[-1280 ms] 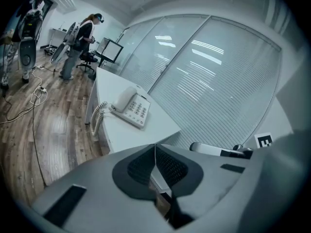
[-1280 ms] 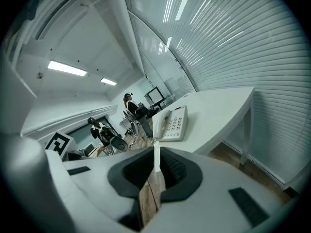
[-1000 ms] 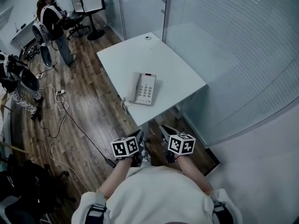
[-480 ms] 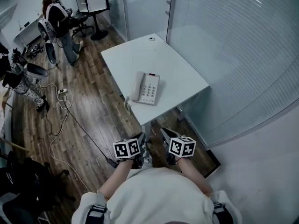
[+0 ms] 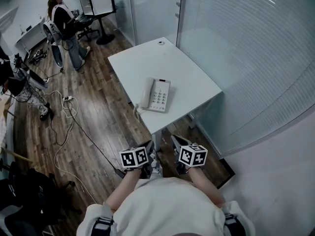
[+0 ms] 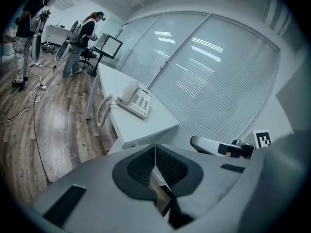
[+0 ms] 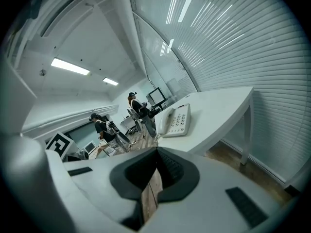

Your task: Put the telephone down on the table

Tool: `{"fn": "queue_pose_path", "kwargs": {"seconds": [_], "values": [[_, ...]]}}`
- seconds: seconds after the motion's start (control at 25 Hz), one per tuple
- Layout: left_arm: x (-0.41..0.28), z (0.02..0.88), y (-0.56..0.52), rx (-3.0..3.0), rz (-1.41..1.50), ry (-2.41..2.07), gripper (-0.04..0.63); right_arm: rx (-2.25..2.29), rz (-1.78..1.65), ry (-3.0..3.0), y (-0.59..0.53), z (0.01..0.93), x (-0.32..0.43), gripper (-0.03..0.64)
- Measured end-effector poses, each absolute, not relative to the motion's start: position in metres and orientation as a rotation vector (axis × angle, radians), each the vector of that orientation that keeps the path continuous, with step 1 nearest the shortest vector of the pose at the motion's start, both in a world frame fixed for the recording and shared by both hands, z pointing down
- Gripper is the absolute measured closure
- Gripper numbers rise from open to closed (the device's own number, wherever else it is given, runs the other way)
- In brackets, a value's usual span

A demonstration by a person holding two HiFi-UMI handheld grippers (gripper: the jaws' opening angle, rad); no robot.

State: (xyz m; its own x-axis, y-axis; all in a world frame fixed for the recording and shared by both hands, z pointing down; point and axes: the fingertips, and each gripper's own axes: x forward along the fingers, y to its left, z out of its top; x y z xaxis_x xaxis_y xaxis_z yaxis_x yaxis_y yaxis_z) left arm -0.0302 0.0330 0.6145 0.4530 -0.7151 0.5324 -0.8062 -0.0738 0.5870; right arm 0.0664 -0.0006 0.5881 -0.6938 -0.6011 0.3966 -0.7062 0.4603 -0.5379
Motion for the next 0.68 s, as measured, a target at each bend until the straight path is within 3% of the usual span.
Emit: {"fn": "queue_pose_path", "kwargs": {"seconds": [0.68], "values": [[-0.0409,0.6193,0.0390,1.781,0.106,-1.296,0.569,1.159,1.059,-2.552,-0.0016,0.5927,0.0588,0.597]]}}
